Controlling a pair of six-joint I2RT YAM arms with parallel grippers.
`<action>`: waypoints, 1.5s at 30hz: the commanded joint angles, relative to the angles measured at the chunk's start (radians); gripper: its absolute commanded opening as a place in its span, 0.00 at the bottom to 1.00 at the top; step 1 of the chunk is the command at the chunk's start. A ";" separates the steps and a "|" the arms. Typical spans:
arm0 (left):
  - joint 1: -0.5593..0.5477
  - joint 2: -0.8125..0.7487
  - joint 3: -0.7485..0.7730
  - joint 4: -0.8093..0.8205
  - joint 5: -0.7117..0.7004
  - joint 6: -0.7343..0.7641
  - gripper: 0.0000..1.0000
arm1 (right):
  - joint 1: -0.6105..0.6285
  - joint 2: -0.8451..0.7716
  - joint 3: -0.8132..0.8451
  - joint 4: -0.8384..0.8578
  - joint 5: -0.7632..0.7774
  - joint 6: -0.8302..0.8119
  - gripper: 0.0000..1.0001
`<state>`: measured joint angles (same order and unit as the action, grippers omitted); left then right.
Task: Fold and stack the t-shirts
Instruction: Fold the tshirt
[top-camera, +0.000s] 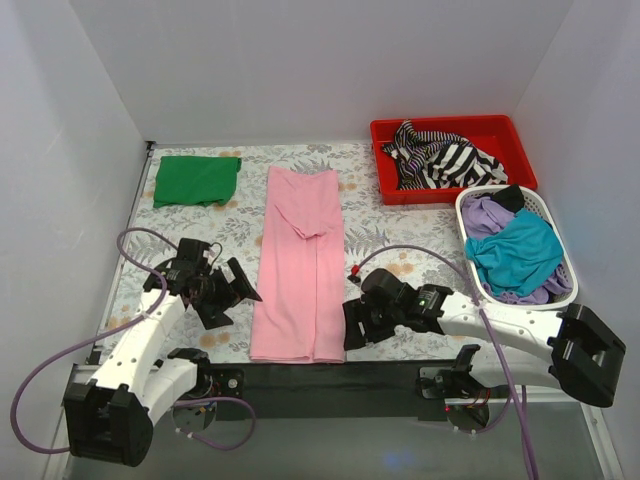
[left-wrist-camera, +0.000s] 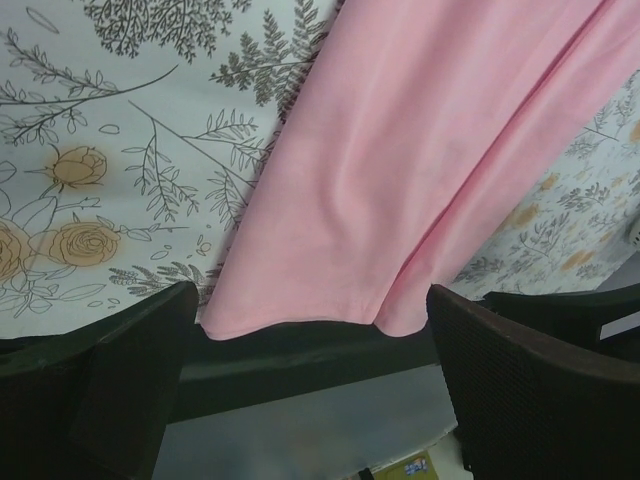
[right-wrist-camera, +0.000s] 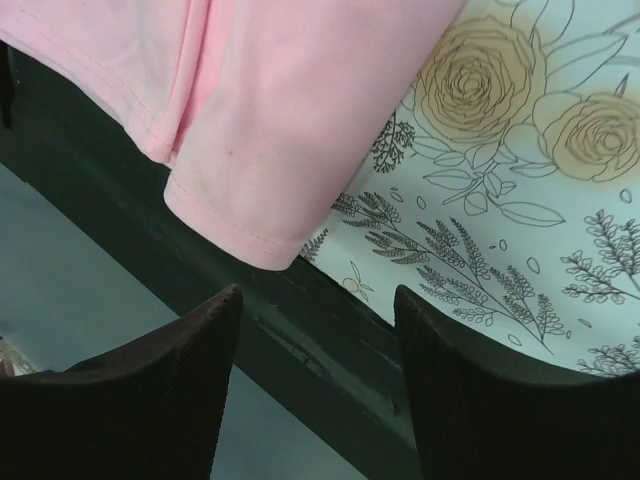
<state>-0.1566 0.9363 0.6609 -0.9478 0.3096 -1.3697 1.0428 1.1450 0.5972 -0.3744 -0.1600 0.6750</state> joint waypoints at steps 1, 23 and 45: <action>-0.004 -0.044 -0.033 -0.031 0.028 -0.032 0.98 | 0.016 -0.024 -0.039 0.083 -0.010 0.095 0.68; -0.076 -0.102 -0.142 -0.020 0.126 -0.123 0.98 | 0.049 0.140 -0.030 0.169 -0.085 0.078 0.68; -0.386 -0.039 -0.225 0.083 -0.182 -0.485 0.98 | 0.045 0.143 0.000 0.163 0.065 -0.020 0.70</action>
<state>-0.5289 0.8841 0.4122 -0.8795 0.2279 -1.8252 1.0878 1.2873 0.5823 -0.2333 -0.1219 0.6724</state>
